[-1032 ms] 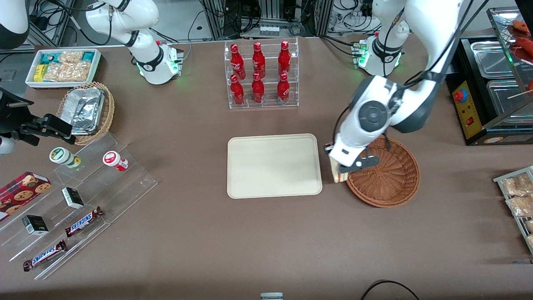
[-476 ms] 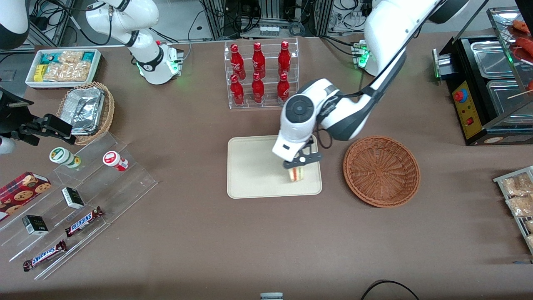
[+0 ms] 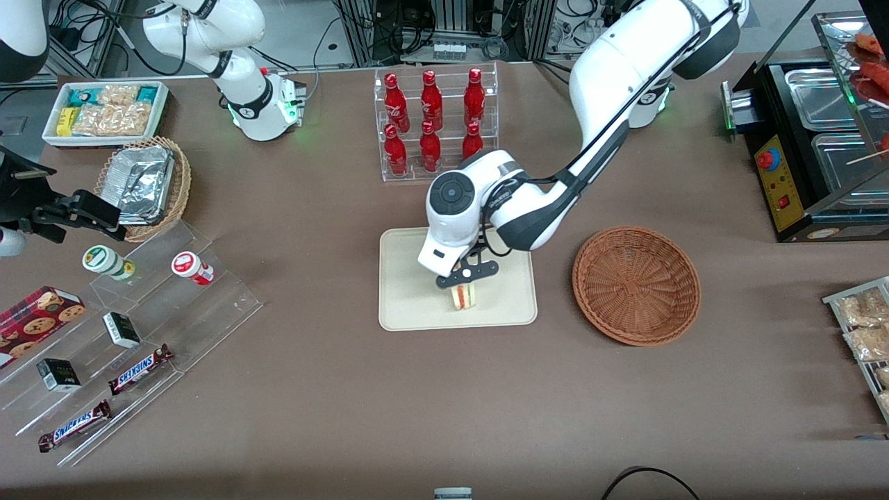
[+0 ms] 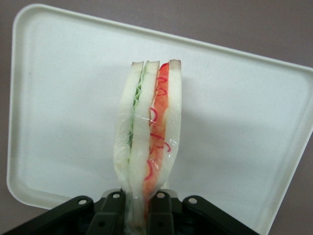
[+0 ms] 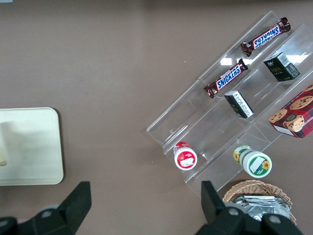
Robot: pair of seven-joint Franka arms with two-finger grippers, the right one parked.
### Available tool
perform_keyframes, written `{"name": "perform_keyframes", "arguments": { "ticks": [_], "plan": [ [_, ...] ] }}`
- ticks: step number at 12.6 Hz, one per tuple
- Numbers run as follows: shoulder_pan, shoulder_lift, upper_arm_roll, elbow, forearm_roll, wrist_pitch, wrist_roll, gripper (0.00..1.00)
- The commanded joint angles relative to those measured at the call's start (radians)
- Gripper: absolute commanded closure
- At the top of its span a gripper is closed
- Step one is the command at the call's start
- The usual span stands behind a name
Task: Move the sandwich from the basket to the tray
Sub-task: 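Lower the sandwich onto the tray and open the left gripper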
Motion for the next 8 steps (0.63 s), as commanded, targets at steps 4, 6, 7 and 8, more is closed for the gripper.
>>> {"name": "perform_keyframes", "arguments": {
  "ticks": [4, 6, 7, 8],
  "plan": [
    [-0.036, 0.067, 0.006, 0.075, 0.021, -0.066, -0.02, 0.93],
    [-0.038, 0.073, 0.006, 0.075, 0.021, -0.063, -0.026, 0.9],
    [-0.041, 0.077, 0.006, 0.075, 0.02, -0.056, -0.029, 0.86],
    [-0.043, 0.085, 0.006, 0.075, 0.02, -0.053, -0.031, 0.81]
  ]
}}
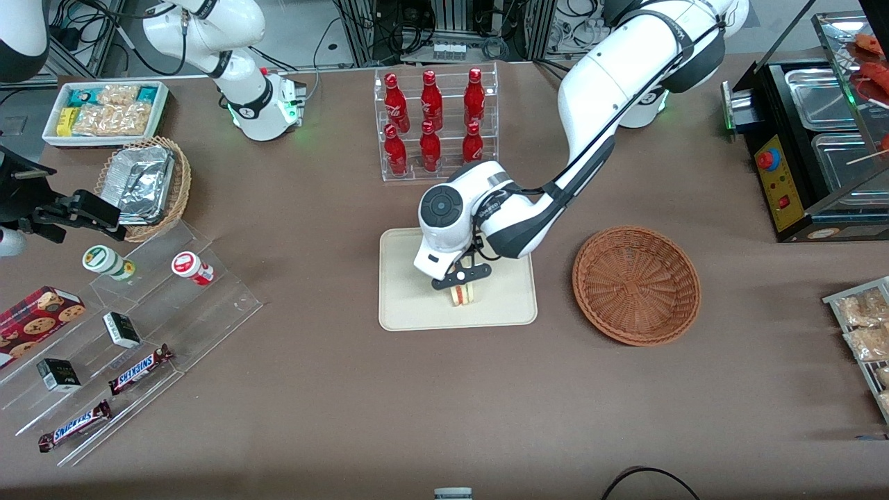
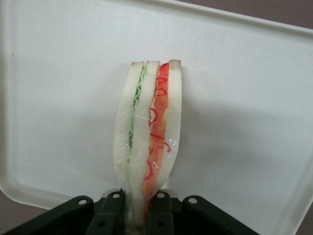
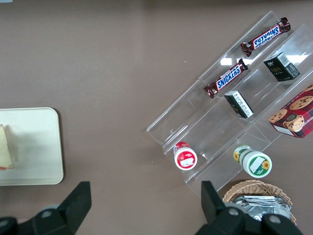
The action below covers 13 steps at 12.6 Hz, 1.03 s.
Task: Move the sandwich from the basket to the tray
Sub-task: 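Lower the sandwich onto the tray and open the left gripper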
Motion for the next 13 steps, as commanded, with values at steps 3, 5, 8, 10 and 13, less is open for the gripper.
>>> {"name": "perform_keyframes", "arguments": {
  "ticks": [3, 5, 8, 10, 13],
  "plan": [
    [-0.022, 0.026, 0.005, 0.041, 0.009, -0.015, -0.044, 0.0],
    [-0.014, -0.001, 0.004, 0.042, 0.006, -0.025, -0.047, 0.0],
    [-0.015, -0.089, 0.005, 0.039, 0.021, -0.076, -0.033, 0.0],
    [0.015, -0.141, 0.005, 0.038, 0.02, -0.129, 0.022, 0.0],
    [0.095, -0.21, 0.001, 0.034, 0.003, -0.258, 0.13, 0.0]
  ]
}}
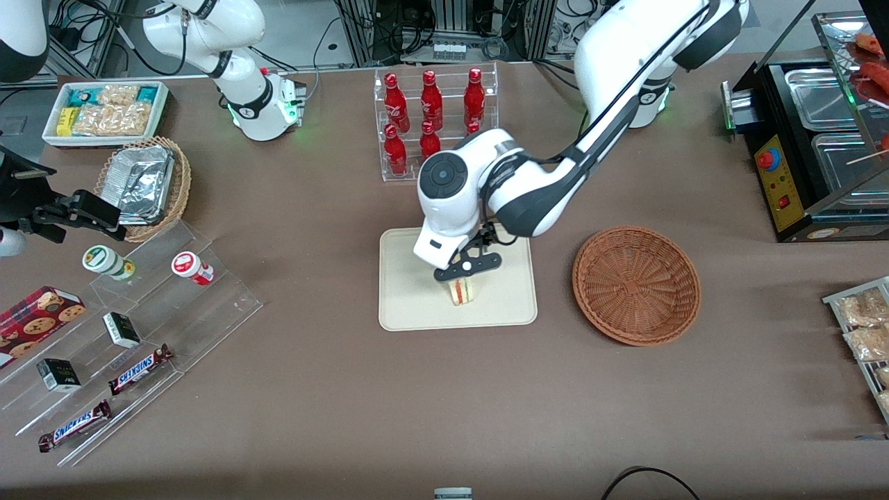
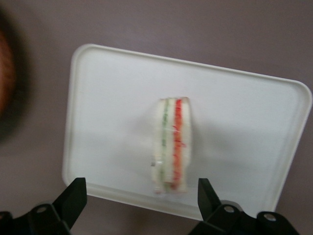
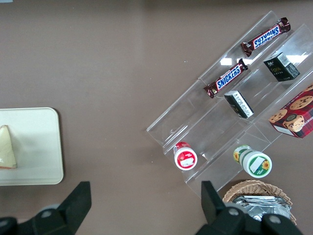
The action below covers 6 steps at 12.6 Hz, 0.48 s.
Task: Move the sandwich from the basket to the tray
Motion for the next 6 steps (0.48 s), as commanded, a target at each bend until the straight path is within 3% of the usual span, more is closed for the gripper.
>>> {"name": "perform_keyframes", "arguments": {
  "ticks": [1, 6],
  "plan": [
    [0.07, -0.078, 0.001, -0.025, -0.006, -0.085, 0.059, 0.0],
    [0.237, -0.226, -0.007, -0.168, -0.029, -0.127, 0.183, 0.0]
  ]
}}
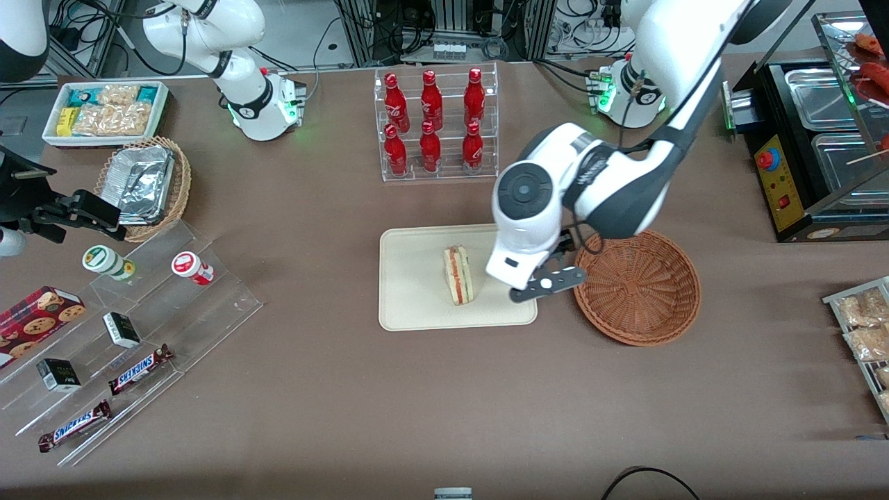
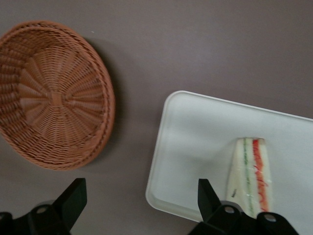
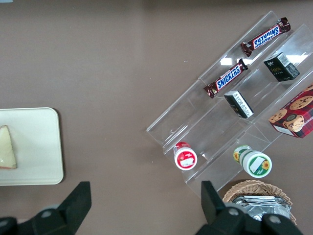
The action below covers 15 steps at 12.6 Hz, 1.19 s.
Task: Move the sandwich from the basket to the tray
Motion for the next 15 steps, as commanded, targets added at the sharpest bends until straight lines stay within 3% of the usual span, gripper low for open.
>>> {"name": "perform_keyframes", "arguments": {
  "ticks": [1, 6, 9, 15],
  "plan": [
    [0.07, -0.119, -0.006, -0.128, -0.021, -0.001, 0.072, 0.0],
    [0.173, -0.188, -0.005, -0.181, -0.046, -0.045, 0.205, 0.0],
    [0.232, -0.314, 0.015, -0.289, -0.155, -0.039, 0.398, 0.0],
    [0.203, -0.467, 0.223, -0.327, -0.285, -0.159, 0.723, 0.0]
  ]
}}
